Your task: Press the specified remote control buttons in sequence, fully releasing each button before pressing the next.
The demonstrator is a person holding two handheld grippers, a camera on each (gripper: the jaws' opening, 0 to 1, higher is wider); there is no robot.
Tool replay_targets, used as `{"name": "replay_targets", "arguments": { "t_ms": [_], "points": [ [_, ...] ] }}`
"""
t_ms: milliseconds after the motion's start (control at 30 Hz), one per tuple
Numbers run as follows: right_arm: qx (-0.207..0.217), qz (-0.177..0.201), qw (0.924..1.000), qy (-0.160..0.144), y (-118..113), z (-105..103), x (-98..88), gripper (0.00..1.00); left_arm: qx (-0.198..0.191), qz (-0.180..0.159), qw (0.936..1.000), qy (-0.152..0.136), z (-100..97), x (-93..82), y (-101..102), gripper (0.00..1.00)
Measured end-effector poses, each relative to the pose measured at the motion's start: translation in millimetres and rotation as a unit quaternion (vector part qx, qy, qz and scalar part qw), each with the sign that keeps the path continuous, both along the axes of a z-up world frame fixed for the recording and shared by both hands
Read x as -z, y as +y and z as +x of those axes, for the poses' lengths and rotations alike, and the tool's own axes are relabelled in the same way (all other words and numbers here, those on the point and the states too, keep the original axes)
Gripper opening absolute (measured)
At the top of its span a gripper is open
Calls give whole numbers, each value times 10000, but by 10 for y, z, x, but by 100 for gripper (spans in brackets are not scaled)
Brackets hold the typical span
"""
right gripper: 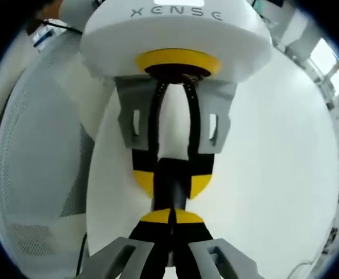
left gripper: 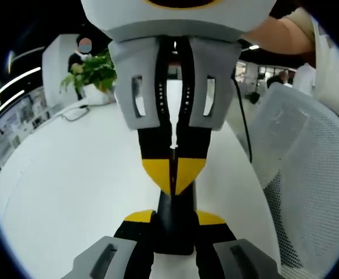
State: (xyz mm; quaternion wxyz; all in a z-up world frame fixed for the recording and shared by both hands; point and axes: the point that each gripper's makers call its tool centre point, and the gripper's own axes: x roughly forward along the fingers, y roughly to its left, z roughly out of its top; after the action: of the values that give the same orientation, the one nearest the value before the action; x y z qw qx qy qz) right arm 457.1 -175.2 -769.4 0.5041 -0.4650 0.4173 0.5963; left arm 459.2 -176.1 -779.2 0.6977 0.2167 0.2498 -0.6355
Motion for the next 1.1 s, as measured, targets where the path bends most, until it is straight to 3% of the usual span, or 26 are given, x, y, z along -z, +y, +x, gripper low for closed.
{"name": "replay_targets", "arguments": {
  "t_ms": [767, 1100],
  "points": [
    [35, -108, 9999, 7, -6, 3, 92, 0, -2, -20, 10000, 1, -7, -5, 1, 25],
    [168, 39, 9998, -25, -11, -1, 83, 0, -33, -9, 10000, 5, -5, -3, -1, 25]
  ]
}}
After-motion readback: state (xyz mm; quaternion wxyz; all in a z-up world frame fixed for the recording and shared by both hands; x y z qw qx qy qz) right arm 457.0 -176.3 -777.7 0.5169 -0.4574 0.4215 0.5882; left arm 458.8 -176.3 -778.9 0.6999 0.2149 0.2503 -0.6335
